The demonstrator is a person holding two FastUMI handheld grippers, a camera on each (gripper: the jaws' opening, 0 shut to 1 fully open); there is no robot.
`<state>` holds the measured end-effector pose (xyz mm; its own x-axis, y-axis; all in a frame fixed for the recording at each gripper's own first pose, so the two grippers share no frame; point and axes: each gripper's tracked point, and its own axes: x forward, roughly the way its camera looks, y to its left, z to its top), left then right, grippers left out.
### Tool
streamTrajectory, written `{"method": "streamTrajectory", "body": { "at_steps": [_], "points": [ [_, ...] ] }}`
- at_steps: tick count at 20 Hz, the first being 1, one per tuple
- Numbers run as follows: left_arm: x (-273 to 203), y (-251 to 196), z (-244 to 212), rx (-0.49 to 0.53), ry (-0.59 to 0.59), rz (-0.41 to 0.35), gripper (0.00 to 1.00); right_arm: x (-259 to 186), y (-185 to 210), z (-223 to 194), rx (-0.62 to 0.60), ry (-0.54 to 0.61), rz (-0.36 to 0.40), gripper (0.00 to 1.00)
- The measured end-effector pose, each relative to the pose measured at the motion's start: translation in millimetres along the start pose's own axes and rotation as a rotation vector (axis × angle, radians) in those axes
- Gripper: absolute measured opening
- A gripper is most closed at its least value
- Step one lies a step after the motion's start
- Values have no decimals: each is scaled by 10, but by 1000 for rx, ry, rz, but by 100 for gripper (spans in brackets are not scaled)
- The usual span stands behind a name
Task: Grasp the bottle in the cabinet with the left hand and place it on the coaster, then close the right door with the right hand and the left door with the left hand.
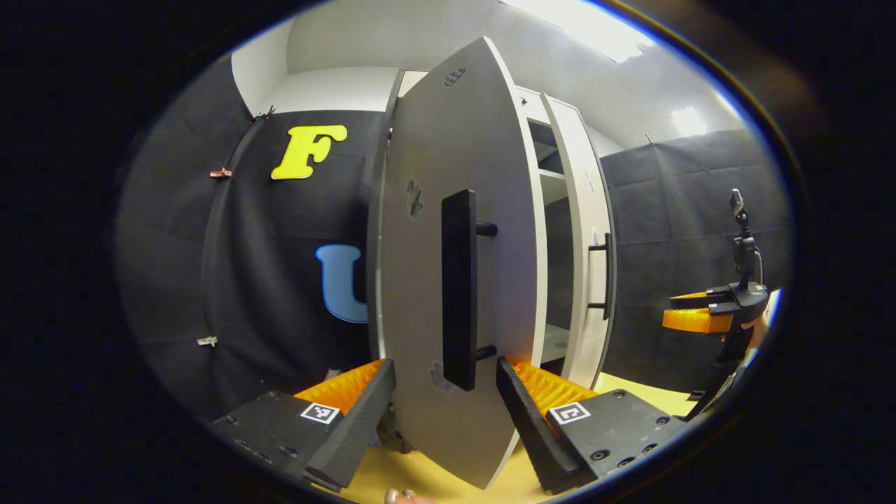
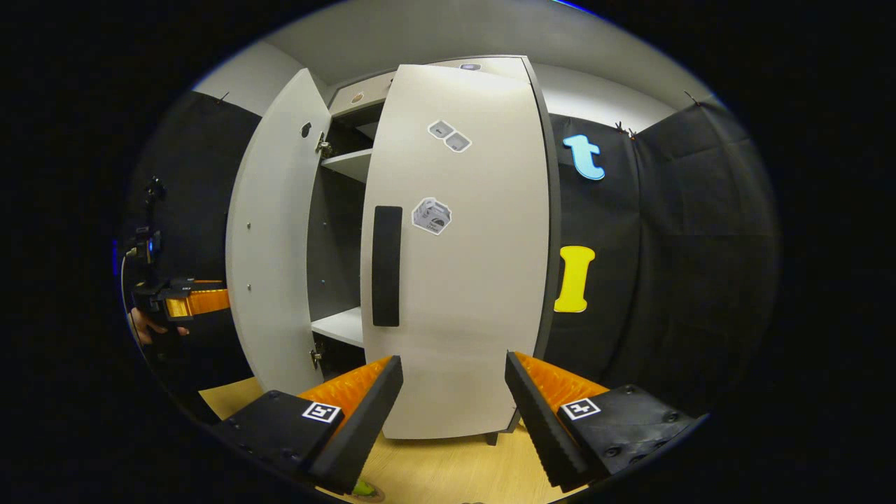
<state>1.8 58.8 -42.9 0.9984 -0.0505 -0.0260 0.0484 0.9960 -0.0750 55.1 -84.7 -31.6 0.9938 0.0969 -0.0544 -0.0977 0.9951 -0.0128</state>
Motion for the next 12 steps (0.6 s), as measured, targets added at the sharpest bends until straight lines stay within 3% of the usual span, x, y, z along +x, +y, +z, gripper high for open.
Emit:
{"method": "streamTrajectory", "body": {
  "at_steps": [2, 3, 7, 9, 12],
  "points": [
    [199, -340, 17, -36, -22, -47, 90, 38, -110, 21, 8, -5, 28, 98],
    [304, -433, 27, -36, -26, -44, 94, 56, -160, 17, 20, -2, 40, 98],
    [568, -715, 64, 40, -27, 8, 94, 77, -309, 29, 49, -12, 83, 98],
    [613, -875, 41, 16, -24, -5, 95, 116, -371, 15, 24, -14, 93, 98],
    [579, -780, -4, -5, -4, 55, 95, 144, -324, -16, 25, -11, 134, 98]
  ]
}}
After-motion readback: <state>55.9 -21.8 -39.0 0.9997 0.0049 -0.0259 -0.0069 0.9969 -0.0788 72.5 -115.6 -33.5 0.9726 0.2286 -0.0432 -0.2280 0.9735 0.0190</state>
